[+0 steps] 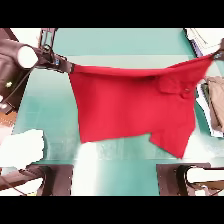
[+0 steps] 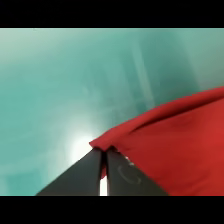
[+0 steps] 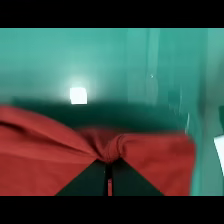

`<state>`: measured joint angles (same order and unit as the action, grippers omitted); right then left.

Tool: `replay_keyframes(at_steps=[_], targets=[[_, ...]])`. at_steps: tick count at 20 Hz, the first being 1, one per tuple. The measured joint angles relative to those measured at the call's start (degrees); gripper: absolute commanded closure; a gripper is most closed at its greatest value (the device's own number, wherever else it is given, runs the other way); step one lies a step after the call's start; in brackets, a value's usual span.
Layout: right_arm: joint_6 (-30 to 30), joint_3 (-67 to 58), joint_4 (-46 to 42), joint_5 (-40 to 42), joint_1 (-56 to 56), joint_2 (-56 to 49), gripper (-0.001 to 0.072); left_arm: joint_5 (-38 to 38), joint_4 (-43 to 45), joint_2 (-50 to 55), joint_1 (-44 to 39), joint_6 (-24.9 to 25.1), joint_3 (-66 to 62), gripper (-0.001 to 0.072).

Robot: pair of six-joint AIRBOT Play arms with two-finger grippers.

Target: Fold the shirts.

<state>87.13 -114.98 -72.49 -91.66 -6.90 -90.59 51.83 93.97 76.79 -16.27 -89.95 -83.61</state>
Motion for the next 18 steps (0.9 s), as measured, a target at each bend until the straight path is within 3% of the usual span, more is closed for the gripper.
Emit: replay_keyframes(at_steps=[6,9,15,18], targets=[[-0.2,-0.02,-3.21,16.79,2.36,-10.38,0.0699,-18.75,-5.03,8.33,4.66,2.21,0.9,0.0683],[-1.81,0.28,-3.98,21.86,2.47,-12.2,0.0699,-22.86,-6.56,10.45,5.16,2.82,0.98,0.0683],[-4.02,10.19,-9.42,22.69,2.58,-9.6,0.0699,-15.63,-8.09,14.01,5.42,3.52,1.4,0.0683],[-4.33,18.01,-10.86,23.28,2.1,-6.75,0.0698,-11.54,-11.87,15.3,5.44,6.16,2.69,0.0682]])
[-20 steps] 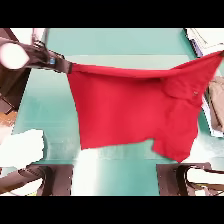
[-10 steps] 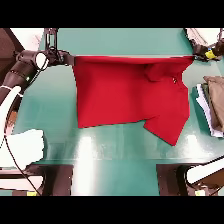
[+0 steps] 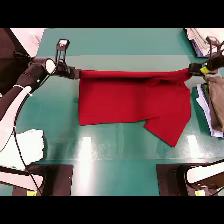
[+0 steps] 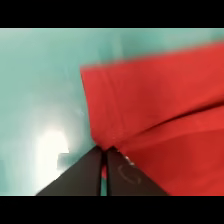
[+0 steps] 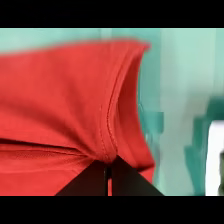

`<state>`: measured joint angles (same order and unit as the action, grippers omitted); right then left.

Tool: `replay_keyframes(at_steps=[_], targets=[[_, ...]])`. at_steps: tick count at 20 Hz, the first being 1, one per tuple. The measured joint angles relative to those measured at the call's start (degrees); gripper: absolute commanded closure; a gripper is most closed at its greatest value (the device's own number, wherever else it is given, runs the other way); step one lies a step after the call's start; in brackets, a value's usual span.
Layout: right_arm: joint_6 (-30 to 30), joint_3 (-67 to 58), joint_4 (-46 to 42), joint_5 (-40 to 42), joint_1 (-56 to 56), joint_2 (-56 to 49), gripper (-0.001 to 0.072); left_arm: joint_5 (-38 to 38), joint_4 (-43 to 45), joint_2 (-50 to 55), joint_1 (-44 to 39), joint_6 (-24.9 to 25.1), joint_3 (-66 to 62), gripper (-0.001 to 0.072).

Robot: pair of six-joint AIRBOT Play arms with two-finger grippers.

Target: Fold the shirts.

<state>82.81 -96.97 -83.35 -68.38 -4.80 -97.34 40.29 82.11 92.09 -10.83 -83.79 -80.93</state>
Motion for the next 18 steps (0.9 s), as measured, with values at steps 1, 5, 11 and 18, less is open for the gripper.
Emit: replay_keyframes(at_steps=[1,5,11,18], targets=[[-0.04,2.32,-0.24,0.42,-0.07,0.79,0.0696,0.98,-1.46,0.37,0.02,1.05,0.44,0.0682],[-0.2,9.4,-0.48,2.43,-0.04,2.75,0.0679,3.26,-6.69,1.25,0.04,3.39,1.18,0.0633],[-0.28,12.59,-0.35,0.02,-0.72,5.2,0.0328,11.87,-9.51,1.33,0.31,4.15,0.24,0.0103],[-3.15,21.77,12.37,-10.86,-9.27,17.44,0.0408,25.27,-10.08,-7.63,5.33,5.62,5.29,0.0103]])
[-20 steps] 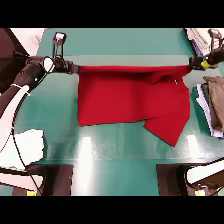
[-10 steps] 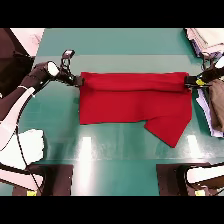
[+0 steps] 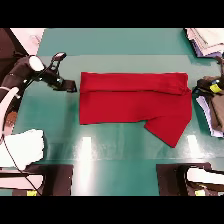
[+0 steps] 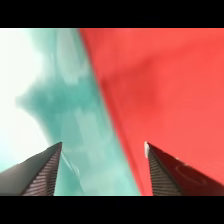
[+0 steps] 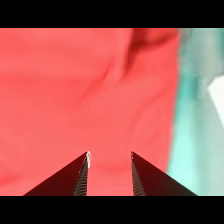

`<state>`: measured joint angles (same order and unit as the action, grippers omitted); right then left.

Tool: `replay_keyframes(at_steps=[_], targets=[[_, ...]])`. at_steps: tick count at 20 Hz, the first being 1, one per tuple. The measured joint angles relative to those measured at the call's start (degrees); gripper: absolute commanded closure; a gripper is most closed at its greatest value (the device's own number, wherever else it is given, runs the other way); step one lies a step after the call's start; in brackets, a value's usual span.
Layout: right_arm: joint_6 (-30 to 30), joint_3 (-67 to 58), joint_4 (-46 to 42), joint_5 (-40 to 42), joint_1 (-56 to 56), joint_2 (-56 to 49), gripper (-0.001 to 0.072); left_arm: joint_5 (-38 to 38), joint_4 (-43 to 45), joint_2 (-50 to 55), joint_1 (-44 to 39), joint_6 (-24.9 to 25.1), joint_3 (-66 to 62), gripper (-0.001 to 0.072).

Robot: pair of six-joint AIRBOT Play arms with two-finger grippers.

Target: Fold the shirts.

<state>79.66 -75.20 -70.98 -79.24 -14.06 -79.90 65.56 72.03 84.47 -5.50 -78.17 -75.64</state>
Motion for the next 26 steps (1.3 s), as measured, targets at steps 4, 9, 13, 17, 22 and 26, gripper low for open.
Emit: replay_keyframes(at_steps=[4,9,13,17,22,26], targets=[[-2.1,9.66,6.4,-2.67,-3.45,7.39,0.0407,1.03,-5.27,-7.17,1.29,1.22,14.25,0.0103],[-3.32,17.11,9.11,-2.64,-3.65,13.94,0.0407,-4.59,-17.79,-11.02,1.73,5.68,28.55,0.0103],[-3.61,18.8,9.68,-2.01,-3.13,17.42,0.0407,-7.52,-22.71,-11.61,1.51,7.26,32.72,0.0103],[-3.72,19.26,9.75,-1.88,-3.04,20.06,0.0407,-10.62,-24.81,-11.5,-0.66,7.82,33.99,0.0259],[-3.76,20.46,8.0,-2.47,-4.5,21.09,0.0407,-13.27,-25.7,-11.37,-1.92,7.82,33.24,0.0684],[-3.74,26.64,6.86,-3.08,-10.12,21.29,0.0406,-10.38,-21.0,-12.72,-1.99,7.34,29.0,0.0683]])
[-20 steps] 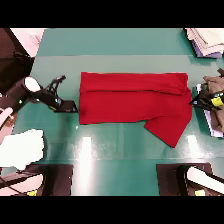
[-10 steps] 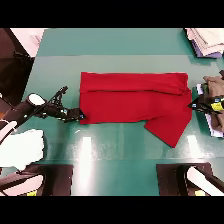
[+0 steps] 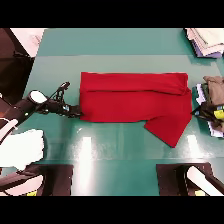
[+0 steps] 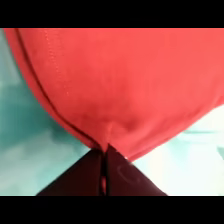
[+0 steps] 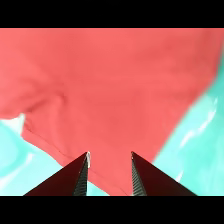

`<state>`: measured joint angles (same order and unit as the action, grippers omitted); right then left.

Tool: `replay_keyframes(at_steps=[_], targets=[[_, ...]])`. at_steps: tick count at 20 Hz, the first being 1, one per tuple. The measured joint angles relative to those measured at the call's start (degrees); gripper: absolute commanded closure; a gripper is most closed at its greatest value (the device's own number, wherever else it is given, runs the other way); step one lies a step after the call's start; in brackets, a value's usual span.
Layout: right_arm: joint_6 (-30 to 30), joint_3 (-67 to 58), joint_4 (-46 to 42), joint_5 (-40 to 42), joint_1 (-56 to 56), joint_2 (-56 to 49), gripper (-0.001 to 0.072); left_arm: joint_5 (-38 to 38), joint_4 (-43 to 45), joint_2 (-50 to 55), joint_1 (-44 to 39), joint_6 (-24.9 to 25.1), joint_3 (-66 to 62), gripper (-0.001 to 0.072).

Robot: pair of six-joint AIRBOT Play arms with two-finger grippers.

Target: Fold the shirts.

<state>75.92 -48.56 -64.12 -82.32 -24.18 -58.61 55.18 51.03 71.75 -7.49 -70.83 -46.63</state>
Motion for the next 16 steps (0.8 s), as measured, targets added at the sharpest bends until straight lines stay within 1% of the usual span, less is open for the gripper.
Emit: replay_keyframes(at_steps=[3,6,9,12,13,14,15,16], targets=[[-0.09,6.97,-0.31,1.51,-4.57,-0.02,0.0407,1.49,3.23,-1.57,-0.04,-0.7,-1.95,0.0683],[-0.35,13.22,-0.24,5.03,-6.32,-0.02,0.0407,2.08,4.7,-2.23,-0.04,-1.03,-2.67,0.0682],[-0.5,17.18,0.04,9.64,-5.05,-0.11,0.0407,2.36,5.38,-2.47,-0.04,-1.07,-2.93,0.0683],[-0.52,18.49,1.9,12.83,-1.7,-0.59,0.0407,2.62,5.57,-2.58,-0.04,-1.16,-3.04,0.0683],[-0.52,18.45,2.36,13.7,-0.33,-1.31,0.0439,2.64,5.62,-2.6,-0.04,-1.2,-3.06,0.0682],[-0.52,18.16,2.6,14.49,1.01,-2.23,0.0577,2.8,5.73,-2.6,-0.04,-1.22,-3.06,0.0682],[-0.52,17.79,2.73,15.43,2.14,-3.23,0.0685,3.1,5.77,-2.6,-0.04,-1.22,-3.06,0.0683],[-0.52,17.31,2.71,15.74,3.23,-4.2,0.0695,3.23,6.01,-2.6,-0.04,-1.22,-3.06,0.0683]])
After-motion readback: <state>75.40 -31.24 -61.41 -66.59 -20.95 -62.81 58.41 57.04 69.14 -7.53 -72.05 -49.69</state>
